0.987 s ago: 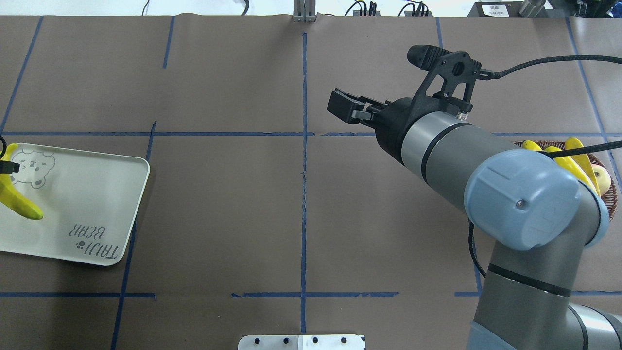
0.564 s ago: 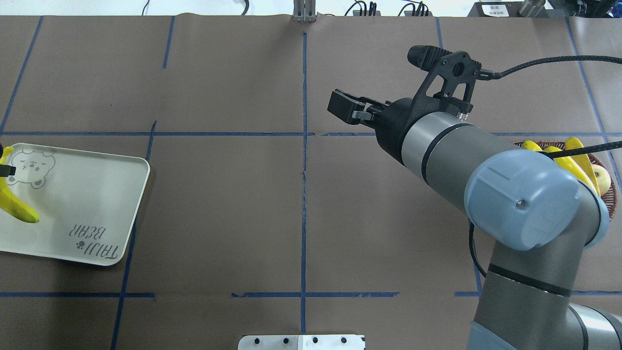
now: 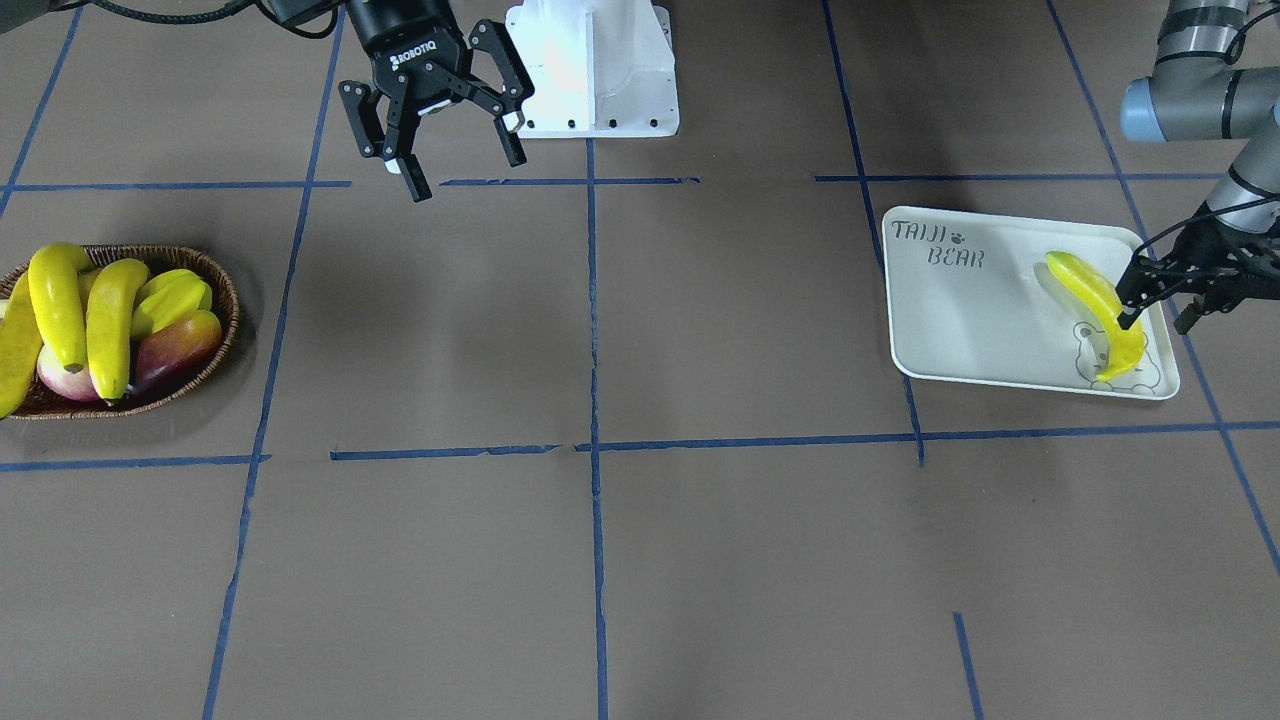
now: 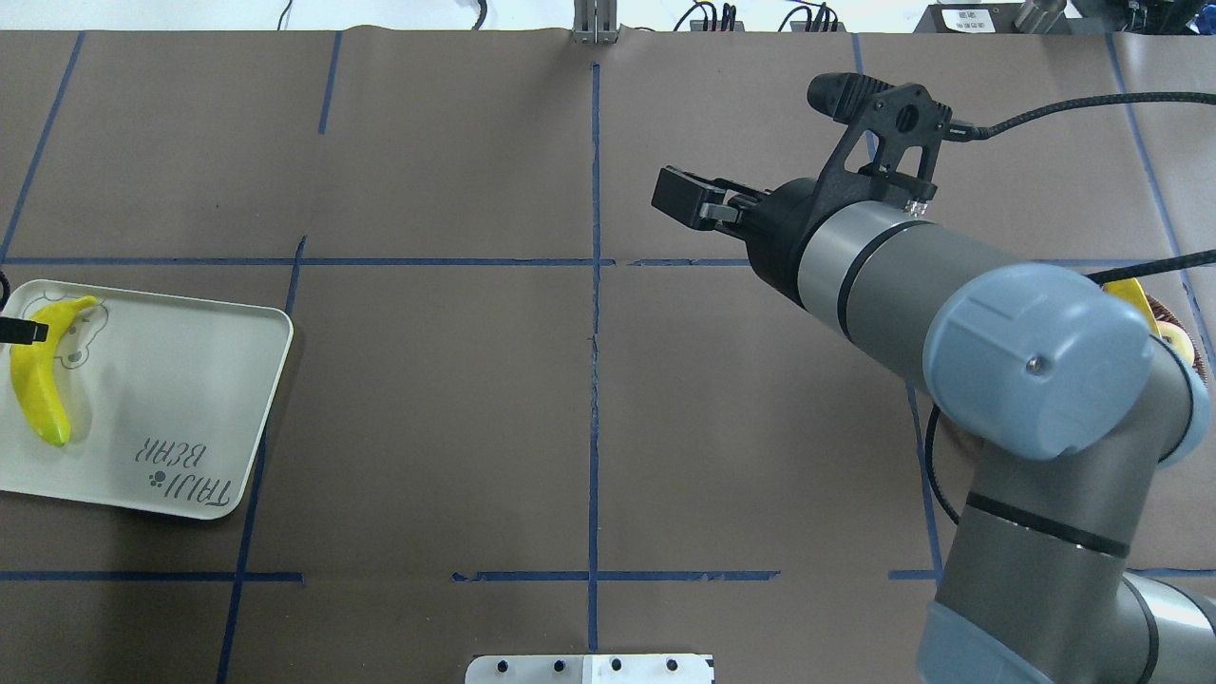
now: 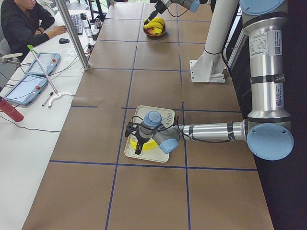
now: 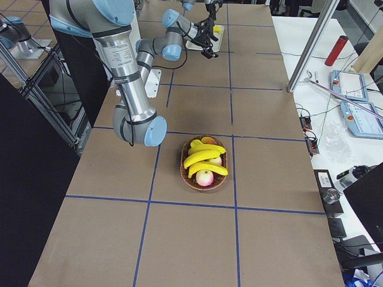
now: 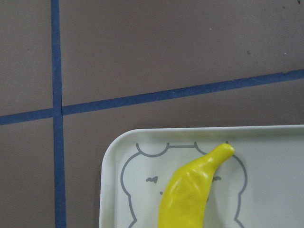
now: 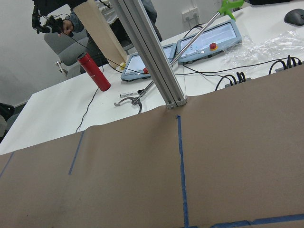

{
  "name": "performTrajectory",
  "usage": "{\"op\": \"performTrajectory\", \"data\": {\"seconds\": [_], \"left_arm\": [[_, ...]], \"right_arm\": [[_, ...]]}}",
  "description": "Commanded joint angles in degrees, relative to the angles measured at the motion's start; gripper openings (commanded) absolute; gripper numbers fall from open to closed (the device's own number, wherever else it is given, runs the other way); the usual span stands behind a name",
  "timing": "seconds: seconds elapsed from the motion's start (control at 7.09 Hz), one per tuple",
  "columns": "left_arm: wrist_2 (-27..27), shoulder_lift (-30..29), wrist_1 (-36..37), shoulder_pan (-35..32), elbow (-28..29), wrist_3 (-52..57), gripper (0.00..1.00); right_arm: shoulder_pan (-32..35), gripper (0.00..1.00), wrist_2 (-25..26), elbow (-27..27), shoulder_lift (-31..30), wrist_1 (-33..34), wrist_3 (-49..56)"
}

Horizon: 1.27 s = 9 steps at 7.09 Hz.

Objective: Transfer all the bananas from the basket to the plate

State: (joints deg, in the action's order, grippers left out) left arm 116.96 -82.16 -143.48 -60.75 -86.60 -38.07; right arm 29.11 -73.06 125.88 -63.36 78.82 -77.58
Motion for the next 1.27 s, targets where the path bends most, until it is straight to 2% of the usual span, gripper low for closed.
{"op": "performTrajectory", "data": {"seconds": [0.0, 0.14, 0.42, 0.56, 0.71, 0.85, 0.99, 1.13], "left_arm": [[7.4, -0.7, 2.4, -5.2, -0.3, 0.2, 1.00], [11.8, -1.1, 3.6, -8.5, -0.4, 0.5, 1.00], [12.1, -1.1, 6.6, -10.9, -0.4, 6.6, 1.00], [12.0, -1.3, 11.5, -12.8, -0.5, 11.8, 1.00], [12.0, -2.8, 15.6, -16.9, -0.5, 20.2, 1.00], [11.7, -5.3, 19.8, -19.1, -0.6, 24.2, 1.00], [11.3, -5.8, 21.4, -19.4, -0.6, 24.6, 1.00], [11.4, -5.8, 21.3, -19.5, -0.7, 24.6, 1.00]], "right_arm": [[7.2, 1.00, -11.3, -0.6, -1.1, 4.1, 6.3], [10.8, 1.00, -16.2, -1.2, -3.0, 4.7, 10.8], [19.9, 1.00, -29.1, -3.7, -6.5, 4.6, 19.6], [24.8, 1.00, -35.5, -5.7, -8.4, 4.6, 26.0], [28.5, 1.00, -39.5, -7.6, -10.7, 4.4, 31.9], [31.9, 1.00, -42.3, -8.7, -13.9, 4.3, 39.0], [36.1, 1.00, -47.8, -11.9, -15.0, 4.4, 46.0], [37.6, 1.00, -51.4, -15.2, -17.9, 4.2, 49.0]]}}
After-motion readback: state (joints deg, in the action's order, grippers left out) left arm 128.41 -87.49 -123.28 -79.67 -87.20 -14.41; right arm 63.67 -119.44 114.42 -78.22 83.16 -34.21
